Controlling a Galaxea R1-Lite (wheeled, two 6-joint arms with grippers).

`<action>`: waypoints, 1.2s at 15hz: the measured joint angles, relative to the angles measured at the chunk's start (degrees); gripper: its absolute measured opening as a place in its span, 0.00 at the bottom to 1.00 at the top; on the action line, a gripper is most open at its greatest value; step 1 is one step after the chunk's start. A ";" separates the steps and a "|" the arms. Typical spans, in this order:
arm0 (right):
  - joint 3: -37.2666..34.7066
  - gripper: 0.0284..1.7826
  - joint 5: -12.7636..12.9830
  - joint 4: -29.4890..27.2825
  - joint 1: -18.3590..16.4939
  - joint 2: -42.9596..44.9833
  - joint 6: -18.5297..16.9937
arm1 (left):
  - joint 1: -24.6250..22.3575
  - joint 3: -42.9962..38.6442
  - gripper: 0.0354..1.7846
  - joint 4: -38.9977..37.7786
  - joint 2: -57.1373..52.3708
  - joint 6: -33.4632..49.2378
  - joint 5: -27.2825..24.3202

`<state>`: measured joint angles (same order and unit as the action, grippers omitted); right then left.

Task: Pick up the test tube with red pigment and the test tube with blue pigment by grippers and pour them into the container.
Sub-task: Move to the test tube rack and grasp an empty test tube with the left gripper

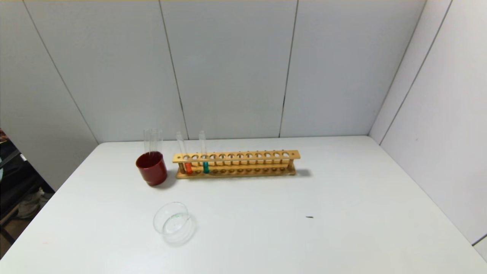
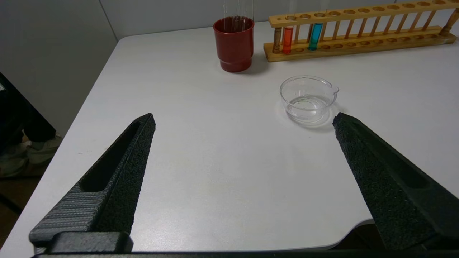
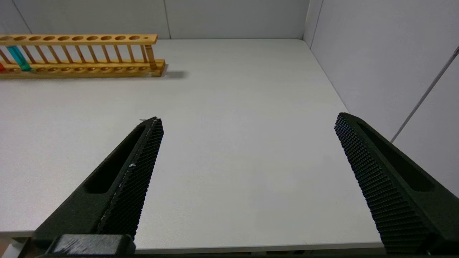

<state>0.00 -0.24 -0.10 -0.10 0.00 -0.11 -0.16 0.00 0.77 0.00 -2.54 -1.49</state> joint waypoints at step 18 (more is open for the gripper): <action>0.00 0.98 0.00 0.00 0.00 0.00 -0.02 | 0.16 18.63 0.98 6.03 13.71 -3.44 -9.31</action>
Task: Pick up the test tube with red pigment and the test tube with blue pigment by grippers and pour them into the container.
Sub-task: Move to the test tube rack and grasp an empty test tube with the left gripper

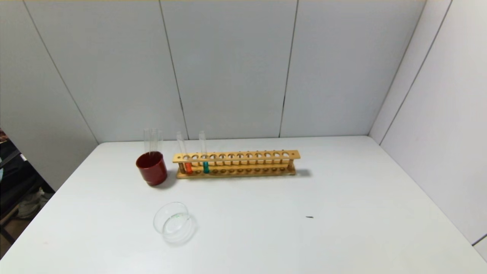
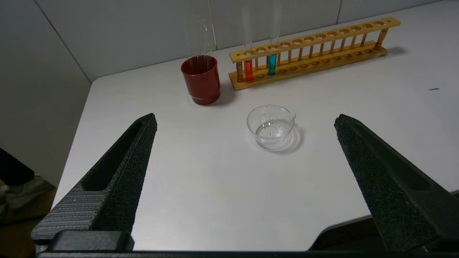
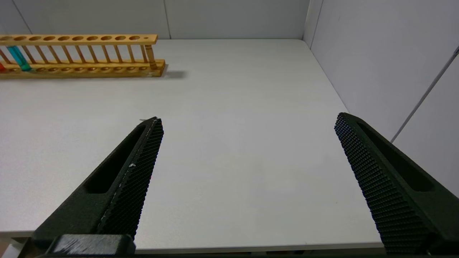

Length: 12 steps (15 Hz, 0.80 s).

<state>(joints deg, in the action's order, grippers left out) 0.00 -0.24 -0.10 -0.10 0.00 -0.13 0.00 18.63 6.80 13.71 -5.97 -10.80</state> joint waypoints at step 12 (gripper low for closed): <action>0.00 0.98 0.00 0.00 0.00 0.00 0.00 | 3.35 22.16 0.98 -26.26 60.10 4.44 -0.68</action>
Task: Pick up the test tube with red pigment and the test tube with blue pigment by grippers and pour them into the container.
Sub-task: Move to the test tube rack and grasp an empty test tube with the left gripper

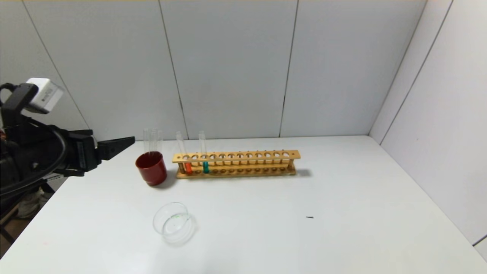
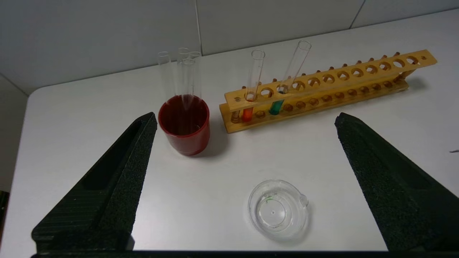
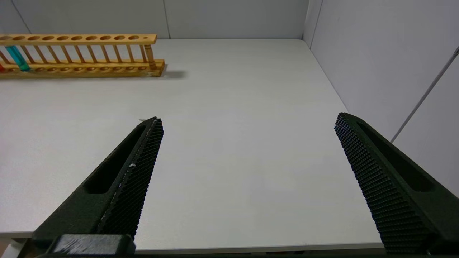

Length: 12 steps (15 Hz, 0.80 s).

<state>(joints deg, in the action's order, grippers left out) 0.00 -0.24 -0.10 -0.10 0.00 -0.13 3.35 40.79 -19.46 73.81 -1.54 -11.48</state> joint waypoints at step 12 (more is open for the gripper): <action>0.00 0.98 0.02 0.00 0.00 0.00 0.02 | 3.64 7.14 0.98 -13.56 27.06 5.96 -0.06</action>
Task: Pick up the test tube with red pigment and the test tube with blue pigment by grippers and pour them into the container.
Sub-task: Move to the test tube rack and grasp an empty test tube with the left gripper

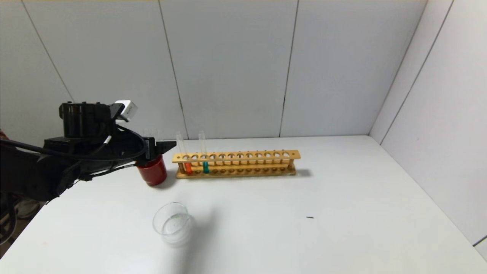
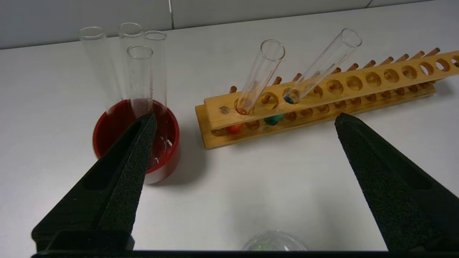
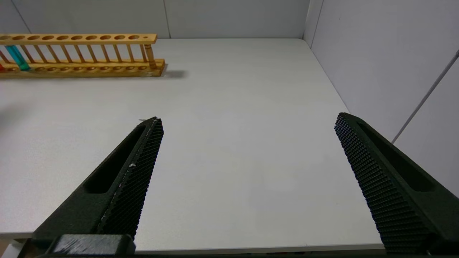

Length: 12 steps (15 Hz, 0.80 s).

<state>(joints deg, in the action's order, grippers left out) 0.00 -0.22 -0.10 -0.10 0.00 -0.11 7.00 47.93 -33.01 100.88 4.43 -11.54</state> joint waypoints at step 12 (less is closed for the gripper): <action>0.00 0.98 0.00 0.00 0.00 0.00 -0.02 | 2.95 13.09 0.98 -1.49 14.92 0.09 4.19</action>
<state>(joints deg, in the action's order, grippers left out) 0.00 -0.22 -0.10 -0.10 0.00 -0.13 9.95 61.03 -34.50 115.80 4.51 -7.35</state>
